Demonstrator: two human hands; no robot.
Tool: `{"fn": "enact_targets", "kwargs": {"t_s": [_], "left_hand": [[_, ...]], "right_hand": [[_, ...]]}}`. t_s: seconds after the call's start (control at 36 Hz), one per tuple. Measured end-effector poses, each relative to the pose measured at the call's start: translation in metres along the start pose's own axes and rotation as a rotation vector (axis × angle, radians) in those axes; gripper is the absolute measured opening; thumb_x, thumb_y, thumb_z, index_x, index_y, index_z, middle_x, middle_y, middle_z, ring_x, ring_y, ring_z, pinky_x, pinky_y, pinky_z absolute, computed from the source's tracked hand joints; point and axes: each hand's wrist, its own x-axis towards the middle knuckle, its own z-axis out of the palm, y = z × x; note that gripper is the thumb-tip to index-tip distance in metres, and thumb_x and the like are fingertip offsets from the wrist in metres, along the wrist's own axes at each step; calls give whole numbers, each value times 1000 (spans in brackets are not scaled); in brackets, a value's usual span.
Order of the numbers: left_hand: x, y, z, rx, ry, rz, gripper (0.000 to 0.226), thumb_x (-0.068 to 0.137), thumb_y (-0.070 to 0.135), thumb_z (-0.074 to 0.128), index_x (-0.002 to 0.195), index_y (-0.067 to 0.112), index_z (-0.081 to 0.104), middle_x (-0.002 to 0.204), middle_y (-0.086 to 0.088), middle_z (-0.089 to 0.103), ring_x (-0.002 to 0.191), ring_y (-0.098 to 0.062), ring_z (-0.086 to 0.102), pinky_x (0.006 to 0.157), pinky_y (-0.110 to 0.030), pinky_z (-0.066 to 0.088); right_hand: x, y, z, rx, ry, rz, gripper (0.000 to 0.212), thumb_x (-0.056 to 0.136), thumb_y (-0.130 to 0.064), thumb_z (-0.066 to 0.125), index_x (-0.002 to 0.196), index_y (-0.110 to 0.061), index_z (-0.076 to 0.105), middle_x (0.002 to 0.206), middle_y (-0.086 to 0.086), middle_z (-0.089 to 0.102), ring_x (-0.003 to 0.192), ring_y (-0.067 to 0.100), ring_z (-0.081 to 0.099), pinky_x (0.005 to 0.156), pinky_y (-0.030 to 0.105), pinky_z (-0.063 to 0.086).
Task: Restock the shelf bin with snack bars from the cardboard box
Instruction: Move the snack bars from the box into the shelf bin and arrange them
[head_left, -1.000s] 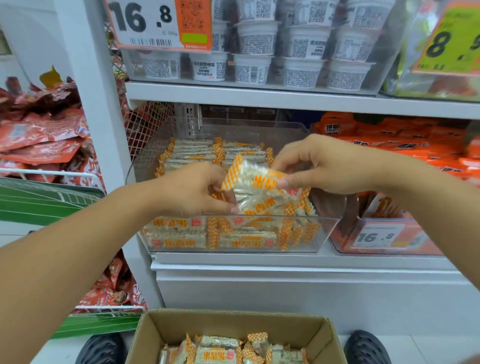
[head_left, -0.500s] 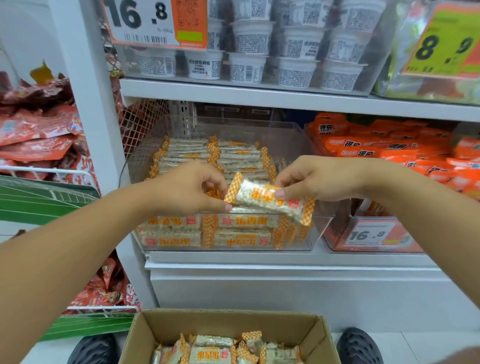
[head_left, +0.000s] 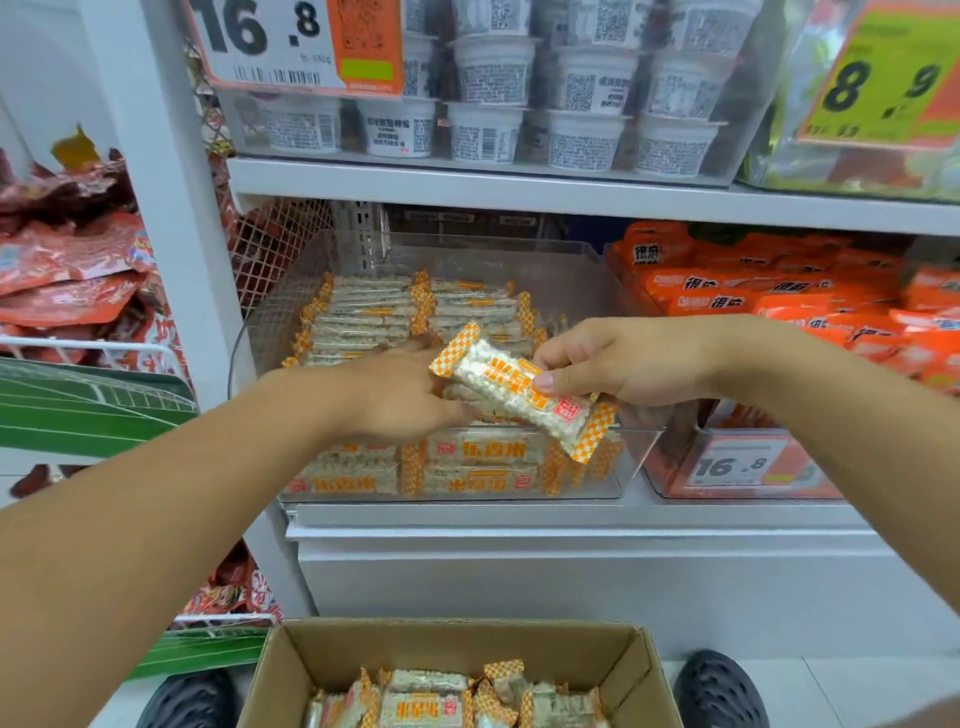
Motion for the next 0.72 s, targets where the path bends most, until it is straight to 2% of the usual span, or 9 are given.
{"fn": "enact_targets", "kwargs": {"t_s": [0.08,0.17,0.28,0.42,0.44,0.5,0.58,0.67,0.72], "left_hand": [[2,1,-3,36,-46,-28,62,101,55,36,156,37,15,166,9,4,152,-17,2,123,-44,10],[3,-1,0,11,-18,-19,63,100,53,40,156,40,13,164,14,2,152,-16,0,123,-42,8],[7,-9,5,2,45,-30,66,94,63,43,153,36,30,163,1,23,150,-21,18,121,-44,21],[5,-10,9,-20,125,3,71,86,67,44,148,33,39,155,3,38,142,-19,35,116,-41,32],[6,-9,10,-9,151,21,74,84,71,42,147,32,39,154,4,40,140,-18,36,115,-42,33],[6,-8,12,-1,195,48,90,72,82,30,147,33,39,152,6,41,140,-18,37,113,-45,34],[12,-8,15,5,187,60,97,67,88,19,150,39,31,161,9,26,148,-20,21,118,-49,23],[15,-7,16,80,66,26,78,83,84,21,152,51,11,164,17,1,153,-18,-4,122,-52,7],[16,-4,12,115,10,-3,73,84,79,19,151,55,3,164,17,-6,152,-18,-9,122,-53,4]], "right_hand": [[-1,3,0,16,91,-49,36,102,-36,53,84,-5,55,66,2,44,58,15,41,59,29,39],[-6,4,-1,128,104,0,29,105,-26,49,84,-6,53,57,-6,48,48,4,49,47,19,43],[-7,5,3,68,82,-1,34,105,-30,49,89,0,54,68,6,35,46,7,30,39,15,29],[-2,9,11,196,92,23,40,103,-32,52,89,5,51,84,33,56,74,25,50,66,29,43],[-3,9,11,213,98,28,36,104,-29,51,83,0,49,78,33,55,68,21,52,61,25,43],[-4,9,9,271,86,34,35,106,-25,48,74,-12,41,56,4,40,45,6,38,44,14,35],[-9,10,6,351,80,20,36,105,-23,47,72,-11,42,55,-2,35,40,3,37,41,12,42],[-9,8,3,294,134,31,38,104,-28,51,88,5,54,80,30,55,71,29,62,72,36,63],[-8,8,-1,224,253,67,34,104,-30,51,89,0,56,80,25,49,73,23,58,75,36,63]]}}
